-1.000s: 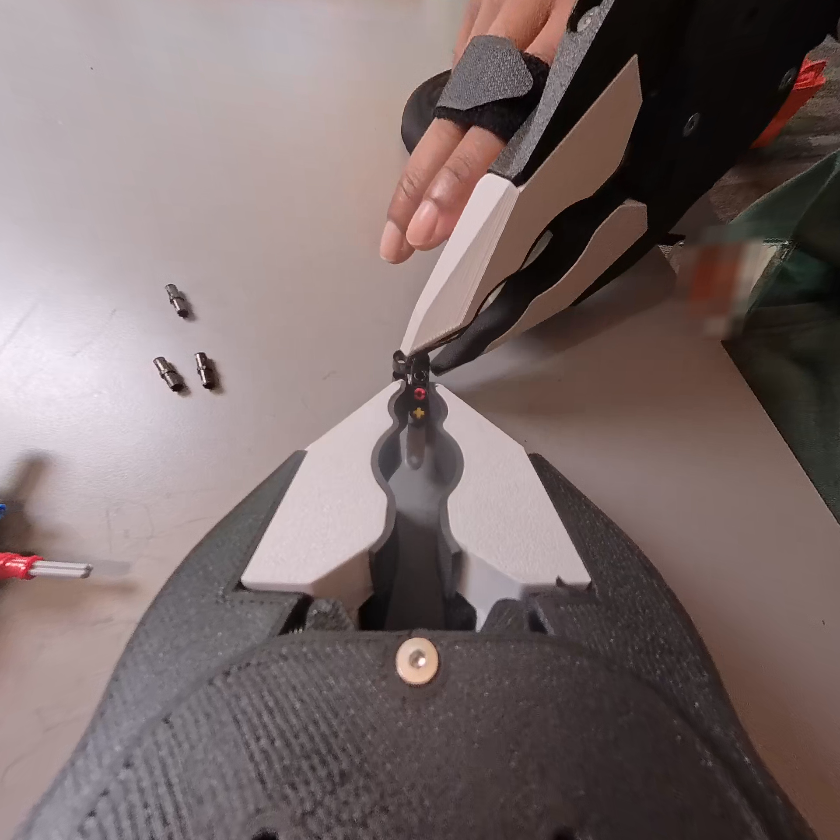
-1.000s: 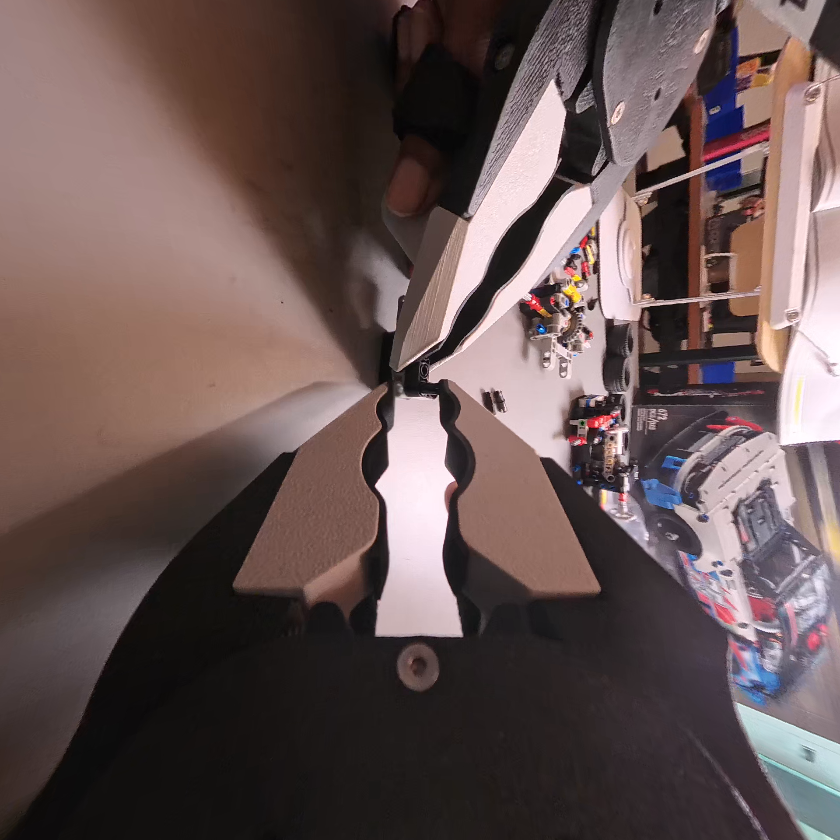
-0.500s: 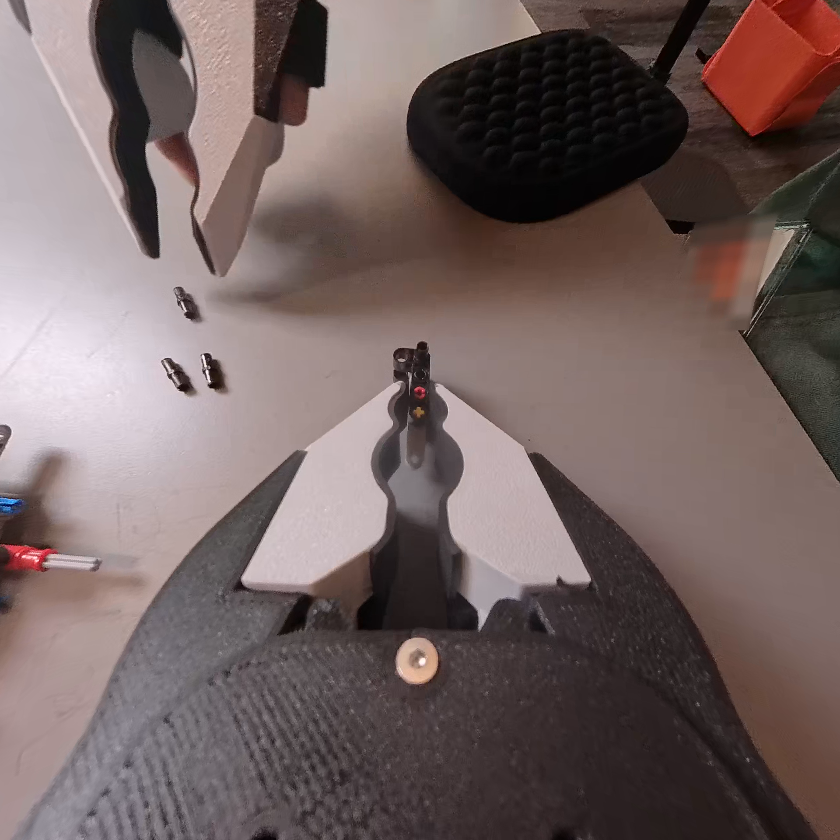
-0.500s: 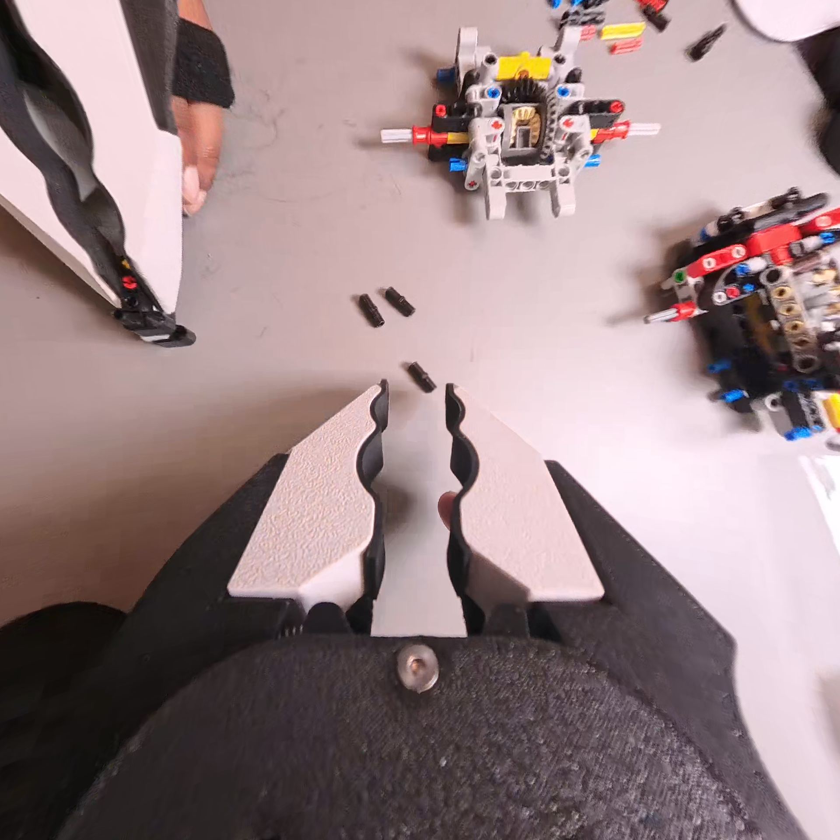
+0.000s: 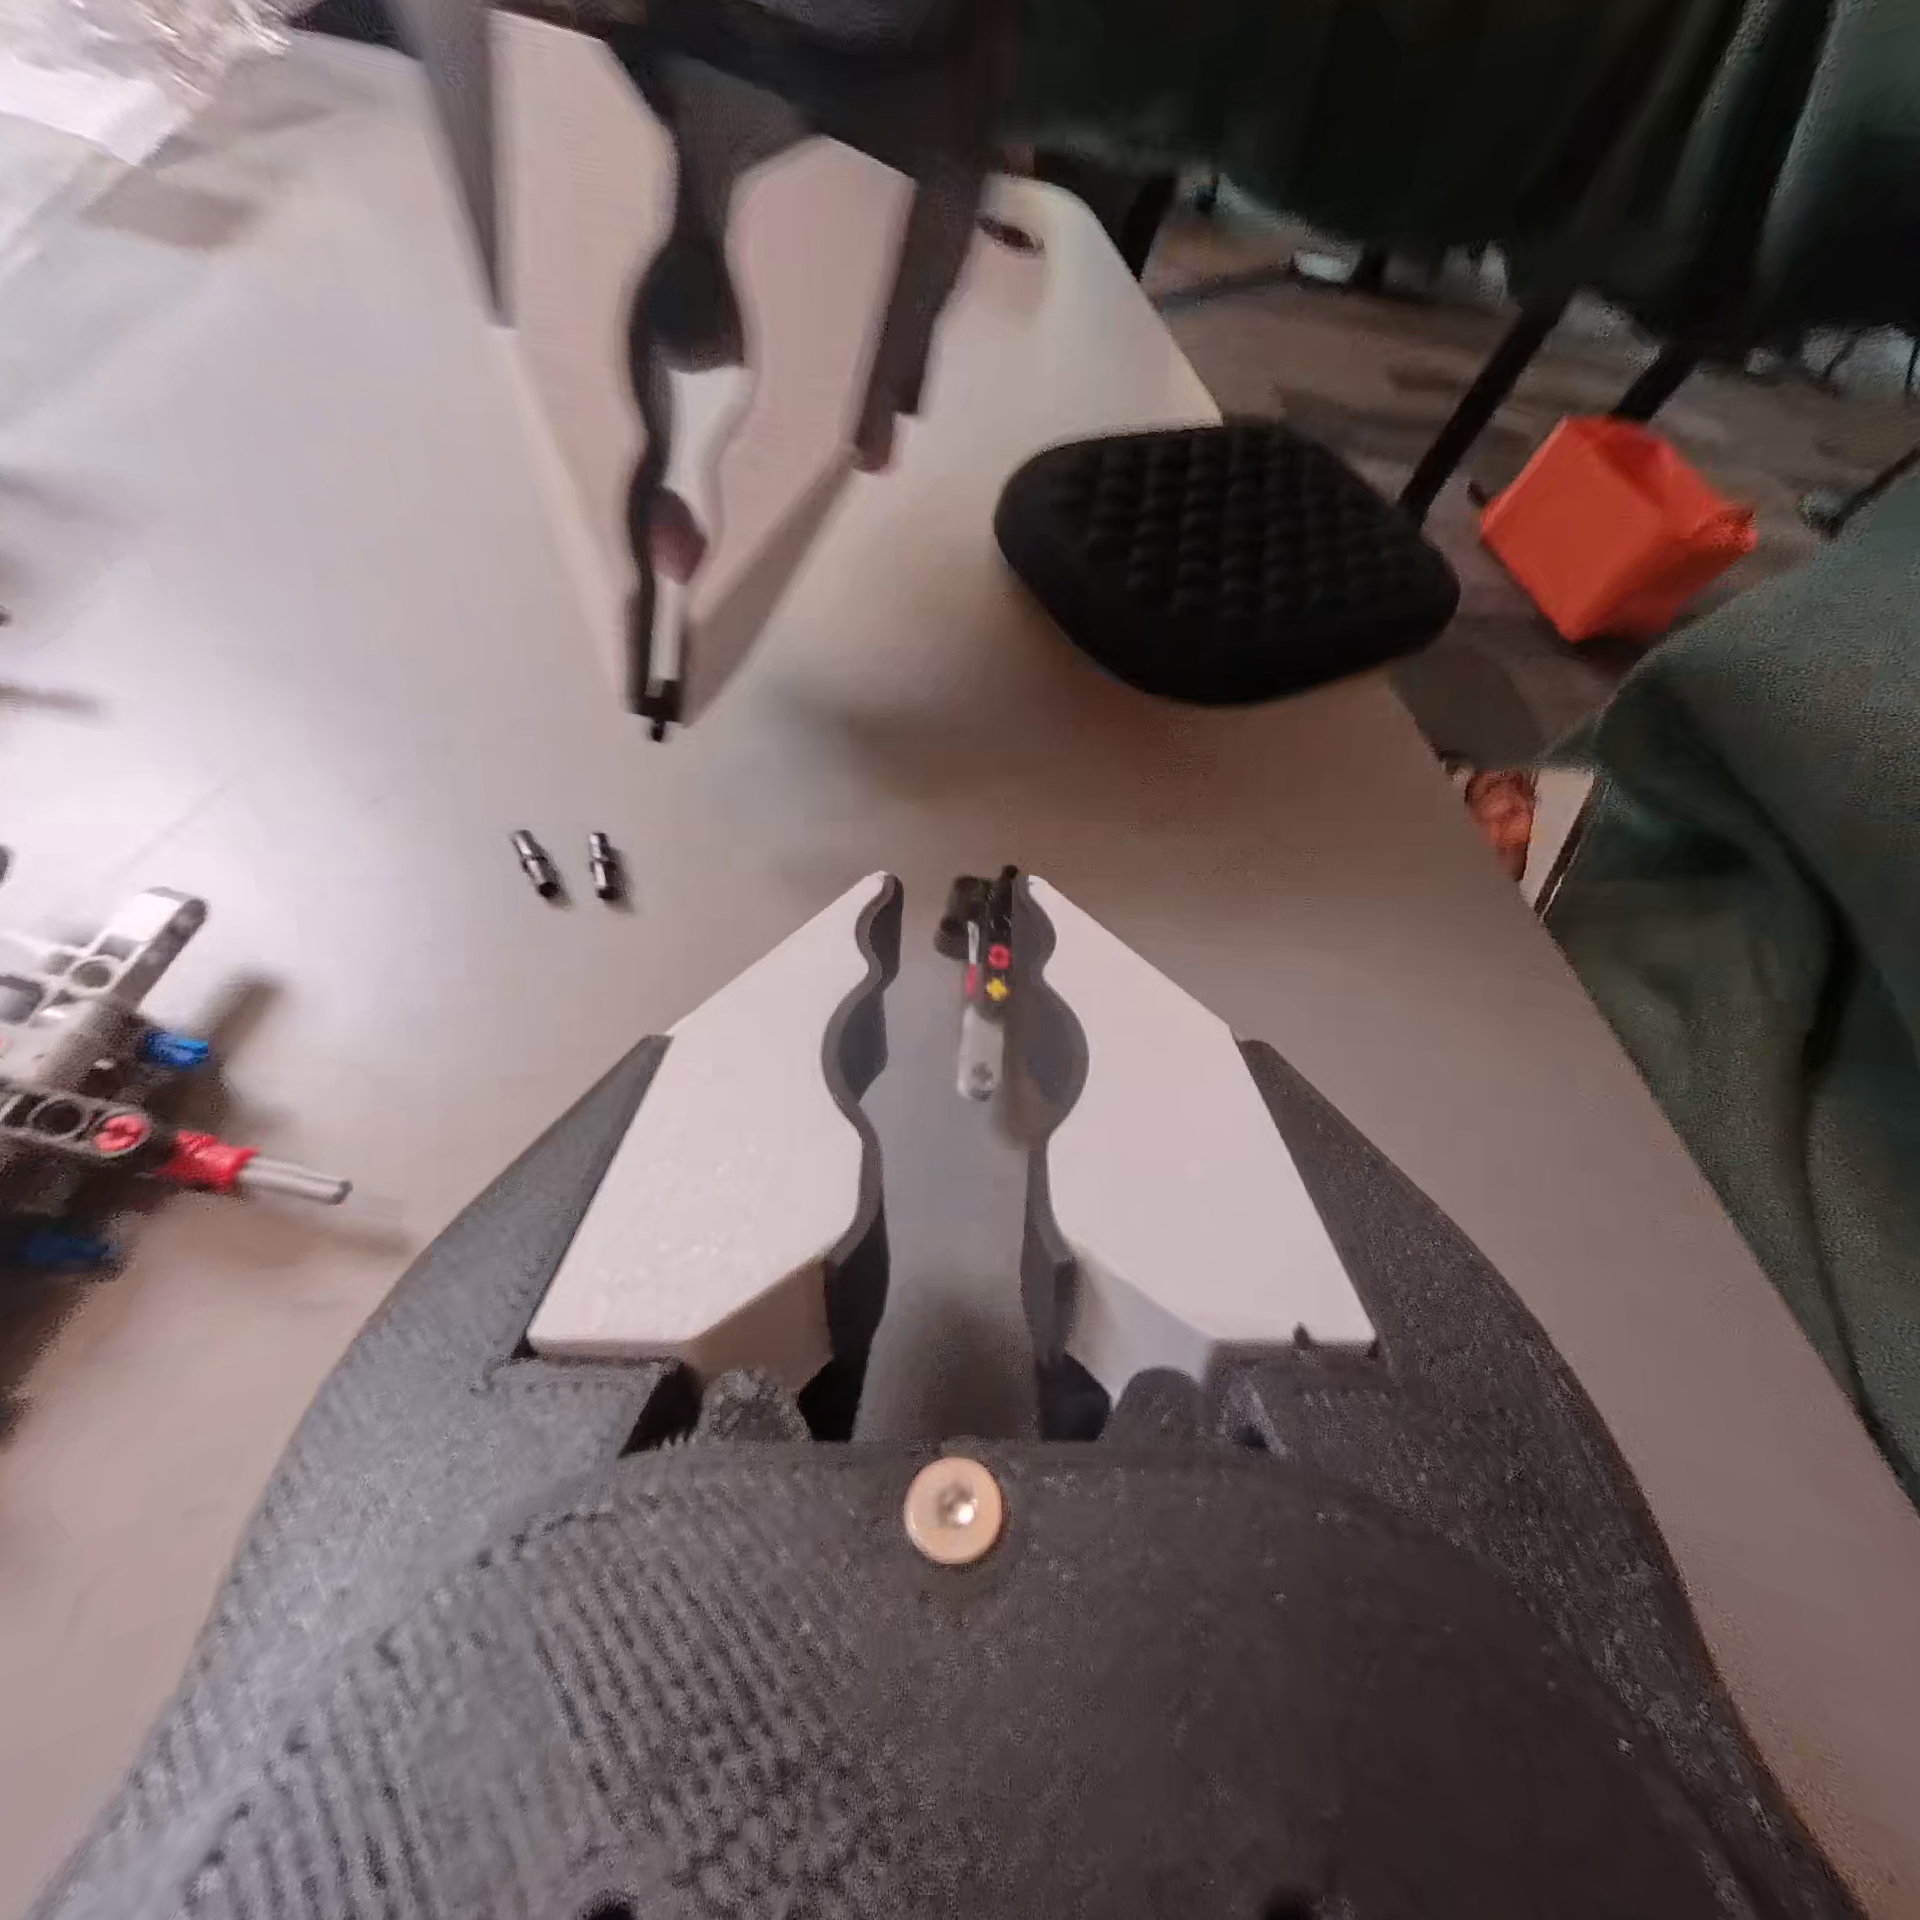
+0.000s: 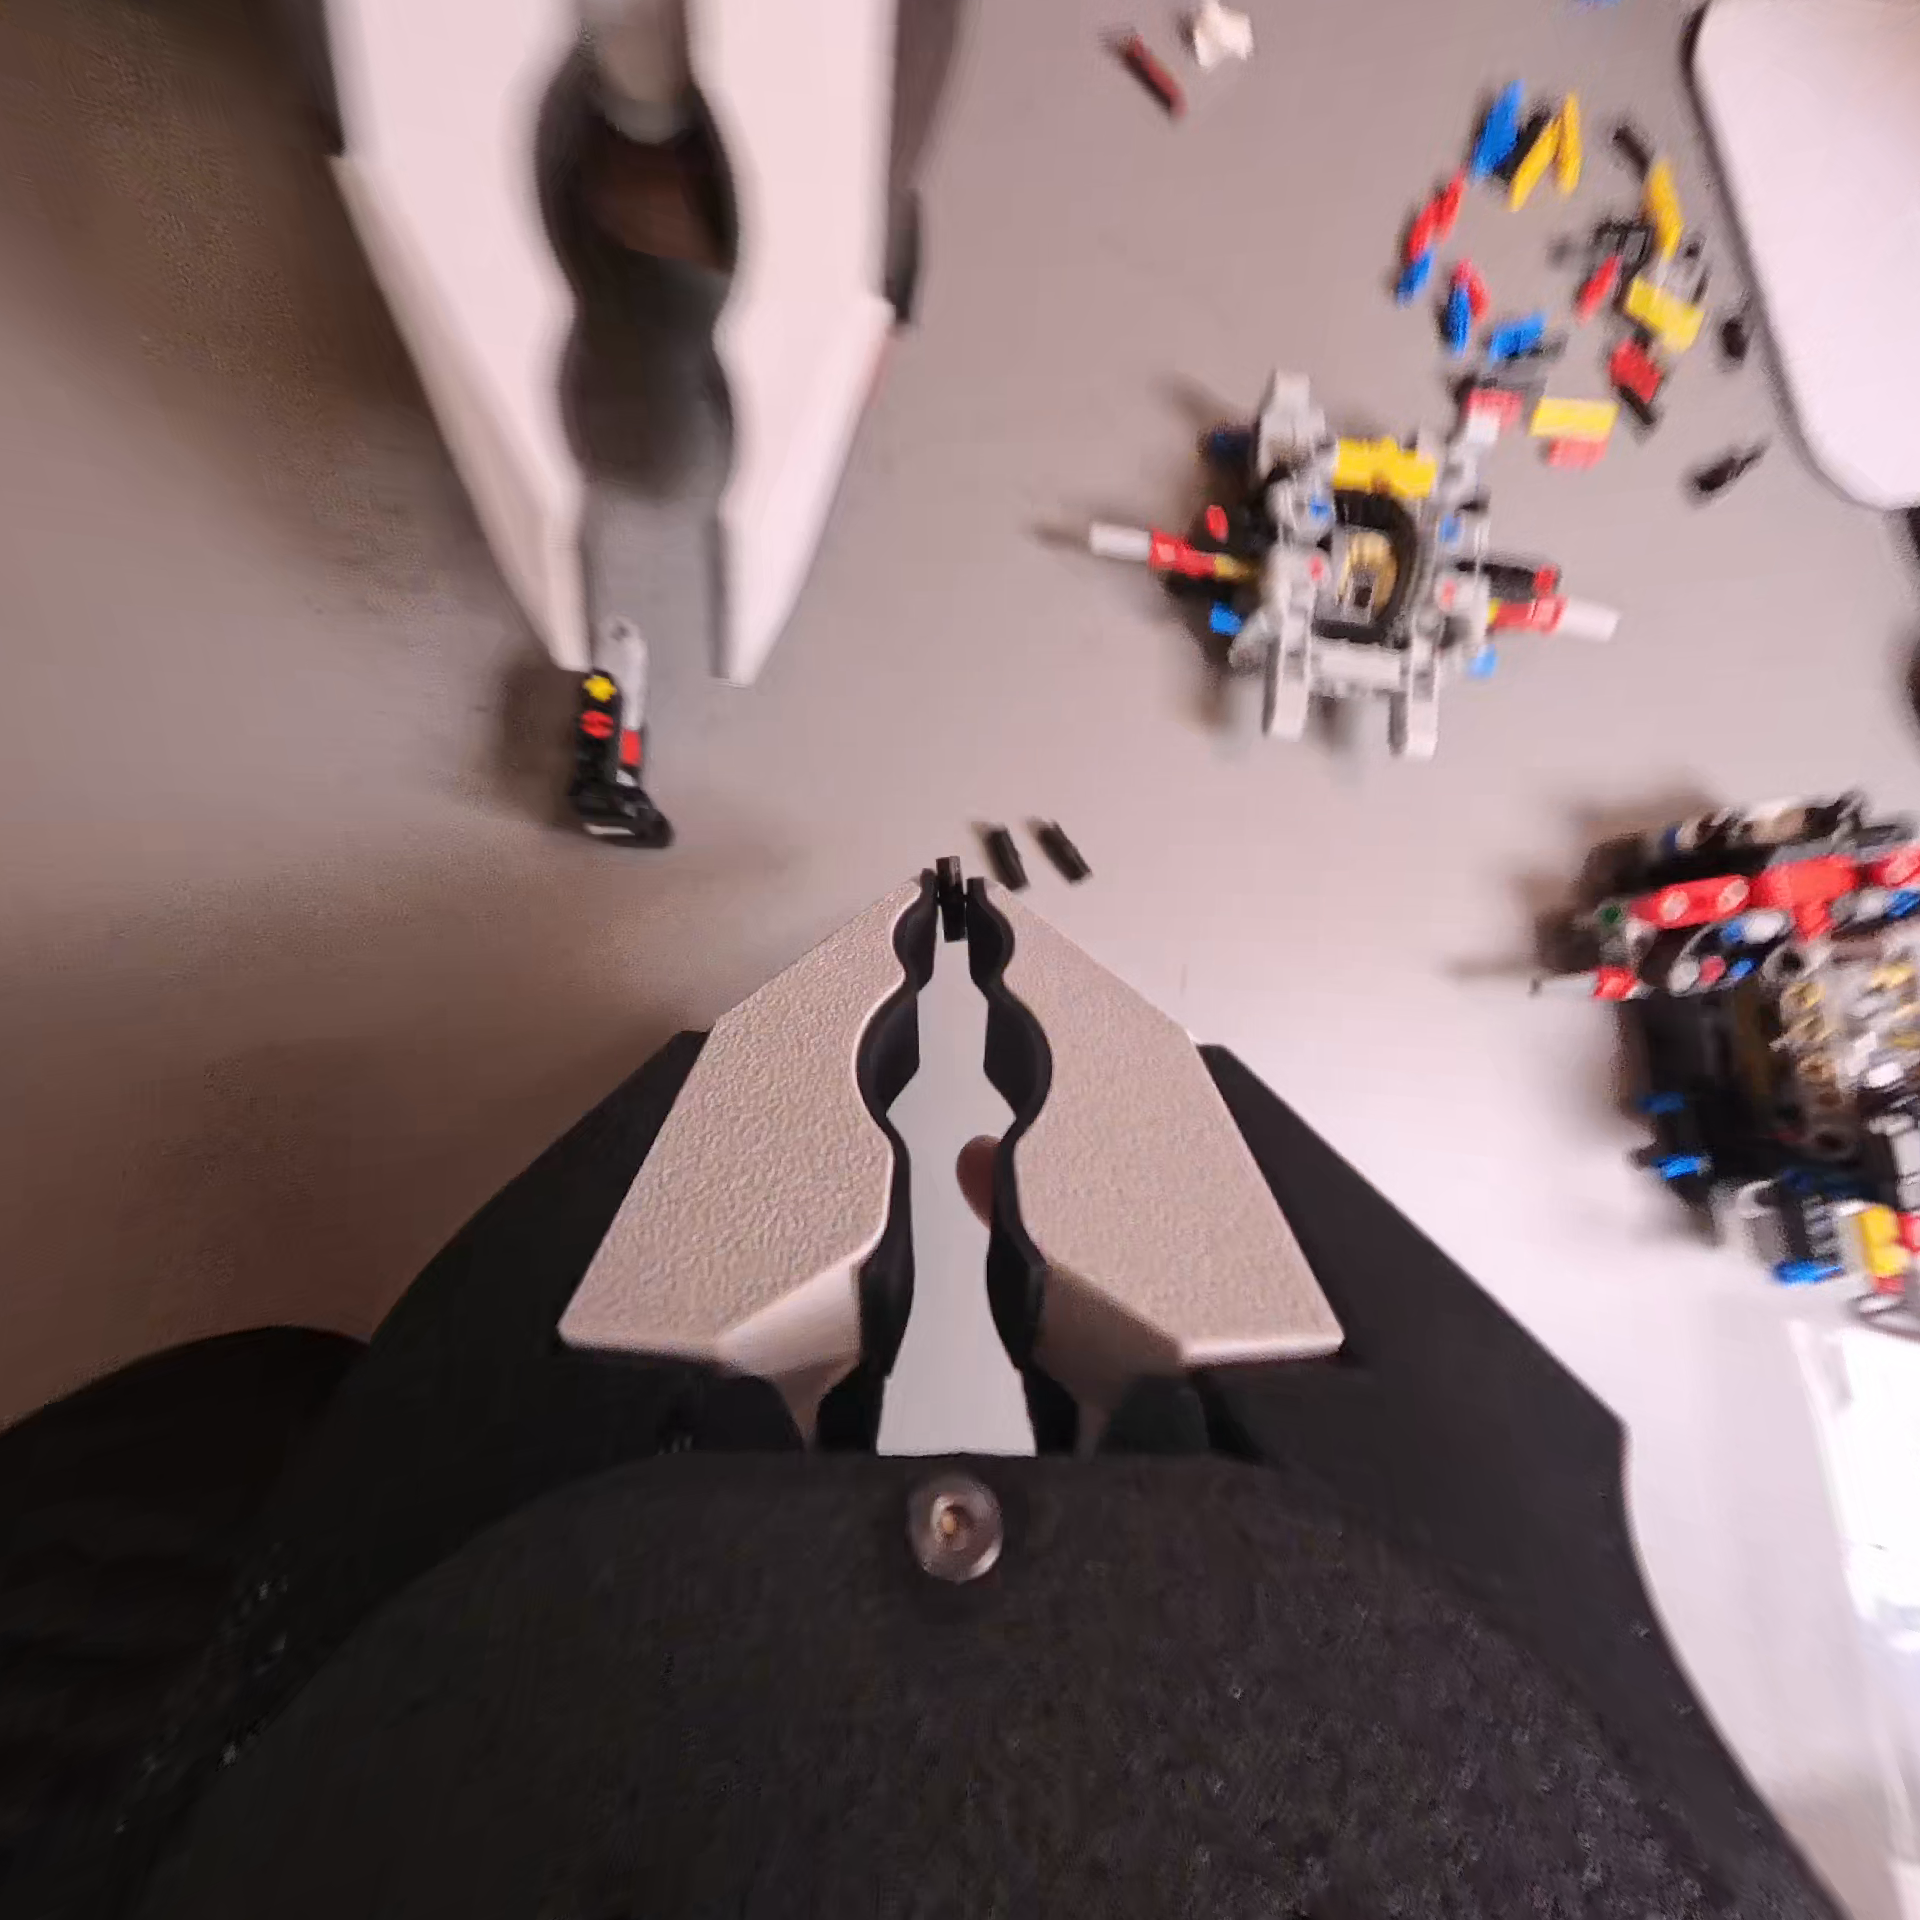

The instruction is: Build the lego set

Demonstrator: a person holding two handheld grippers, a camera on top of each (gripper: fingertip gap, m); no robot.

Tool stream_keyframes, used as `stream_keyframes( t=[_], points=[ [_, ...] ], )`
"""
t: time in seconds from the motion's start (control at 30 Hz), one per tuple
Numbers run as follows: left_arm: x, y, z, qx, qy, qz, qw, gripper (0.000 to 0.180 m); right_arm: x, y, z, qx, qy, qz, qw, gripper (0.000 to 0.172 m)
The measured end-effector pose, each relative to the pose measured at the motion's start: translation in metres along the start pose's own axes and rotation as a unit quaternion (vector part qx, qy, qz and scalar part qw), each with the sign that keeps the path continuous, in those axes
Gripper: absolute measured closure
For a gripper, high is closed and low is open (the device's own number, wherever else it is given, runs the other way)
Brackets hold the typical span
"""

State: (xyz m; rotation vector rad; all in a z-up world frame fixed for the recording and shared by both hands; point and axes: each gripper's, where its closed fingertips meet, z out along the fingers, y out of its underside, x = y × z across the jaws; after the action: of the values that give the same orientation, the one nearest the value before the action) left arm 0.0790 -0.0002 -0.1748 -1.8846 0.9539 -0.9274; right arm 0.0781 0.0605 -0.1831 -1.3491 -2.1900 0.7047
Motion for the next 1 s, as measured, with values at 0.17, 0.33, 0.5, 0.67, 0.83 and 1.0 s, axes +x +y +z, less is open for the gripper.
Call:
stream_keyframes(
  t=[0.17,0.33,0.5,0.67,0.83,1.0],
  points=[
    [0.002,-0.027,-0.012,0.1,0.059,-0.111,0.987,0.157,-0.034,-0.044,-0.021,0.029,0.084,-0.121,0.989,0.168],
    [0.023,-0.043,-0.012,0.147,0.125,-0.15,0.97,0.163,-0.052,-0.061,-0.03,0.032,0.124,-0.178,0.976,0.168],
    [0.032,-0.052,-0.017,0.18,0.158,-0.174,0.955,0.175,-0.062,-0.066,-0.037,0.036,0.14,-0.202,0.969,0.168],
    [0.042,-0.058,-0.02,0.192,0.183,-0.168,0.95,0.178,-0.069,-0.074,-0.047,0.058,0.152,-0.203,0.966,0.168],
    [0.054,-0.068,-0.029,0.213,0.202,-0.131,0.947,0.179,-0.076,-0.087,-0.057,0.135,0.133,-0.152,0.97,0.168],
    [0.067,-0.069,-0.033,0.215,0.23,-0.099,0.944,0.179,-0.087,-0.094,-0.062,0.207,0.086,-0.1,0.969,0.166]
  ],
)
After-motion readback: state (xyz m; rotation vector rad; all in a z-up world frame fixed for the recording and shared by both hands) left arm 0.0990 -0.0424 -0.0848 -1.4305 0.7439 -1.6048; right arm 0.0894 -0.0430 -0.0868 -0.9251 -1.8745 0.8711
